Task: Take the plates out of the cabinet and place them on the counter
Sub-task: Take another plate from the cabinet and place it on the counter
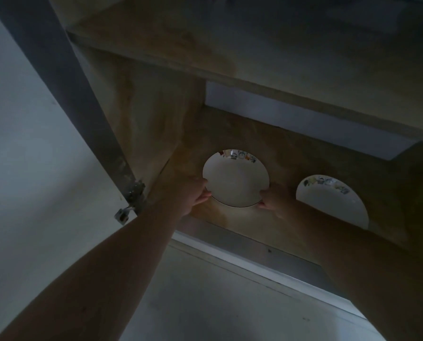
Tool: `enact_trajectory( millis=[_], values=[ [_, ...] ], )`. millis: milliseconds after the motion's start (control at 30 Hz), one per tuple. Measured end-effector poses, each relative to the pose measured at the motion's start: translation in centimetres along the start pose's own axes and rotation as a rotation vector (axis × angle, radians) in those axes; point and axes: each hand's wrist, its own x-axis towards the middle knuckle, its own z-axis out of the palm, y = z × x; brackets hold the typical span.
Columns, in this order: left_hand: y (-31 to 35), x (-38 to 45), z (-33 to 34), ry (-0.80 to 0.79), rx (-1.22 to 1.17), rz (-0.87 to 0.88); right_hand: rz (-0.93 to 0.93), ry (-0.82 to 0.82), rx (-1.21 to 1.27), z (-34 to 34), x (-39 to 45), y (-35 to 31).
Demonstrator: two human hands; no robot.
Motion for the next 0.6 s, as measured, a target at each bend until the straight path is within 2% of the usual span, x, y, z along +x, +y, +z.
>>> enact_trajectory(
  millis=[33, 67, 100, 167, 200, 267, 300, 333, 500, 600],
  values=[
    [-0.1, 0.0, 0.1, 0.001, 0.010, -0.017, -0.048, 0.012, -0.003, 0.0, 0.0, 0.3],
    [0.0, -0.1, 0.2, 0.009, 0.037, -0.011, -0.032, -0.019, -0.023, 0.2, 0.3, 0.7],
    [0.1, -0.4, 0.3, 0.010, 0.086, 0.008, -0.110, -0.074, -0.087, 0.4, 1.0, 1.5],
    [-0.1, -0.7, 0.2, 0.014, 0.190, 0.043, -0.391, 0.001, -0.085, 0.7, 1.6, 2.6],
    [-0.3, -1.1, 0.0, 0.007, 0.248, 0.070, -0.384, 0.073, 0.009, 0.3, 1.0, 2.3],
    [-0.5, -1.5, -0.4, -0.052, 0.294, 0.094, 0.000, -0.071, 0.483, 0.5, -0.4, 1.5],
    [-0.6, -1.6, -0.6, -0.083, 0.278, 0.096, 0.025, 0.004, 0.613, 0.5, -1.2, 1.1],
    [-0.8, -1.8, -0.6, -0.106, 0.254, 0.090, 0.090, 0.088, 0.536, 0.7, -1.3, 1.5],
    [-1.3, -3.1, -0.3, -0.056, 0.195, -0.013, 0.125, 0.085, 0.607, 0.5, -5.0, 0.0],
    [-1.3, -6.7, -1.6, -0.049, 0.218, -0.018, 0.196, 0.054, 0.623, -0.2, -8.3, -1.3]
  ],
)
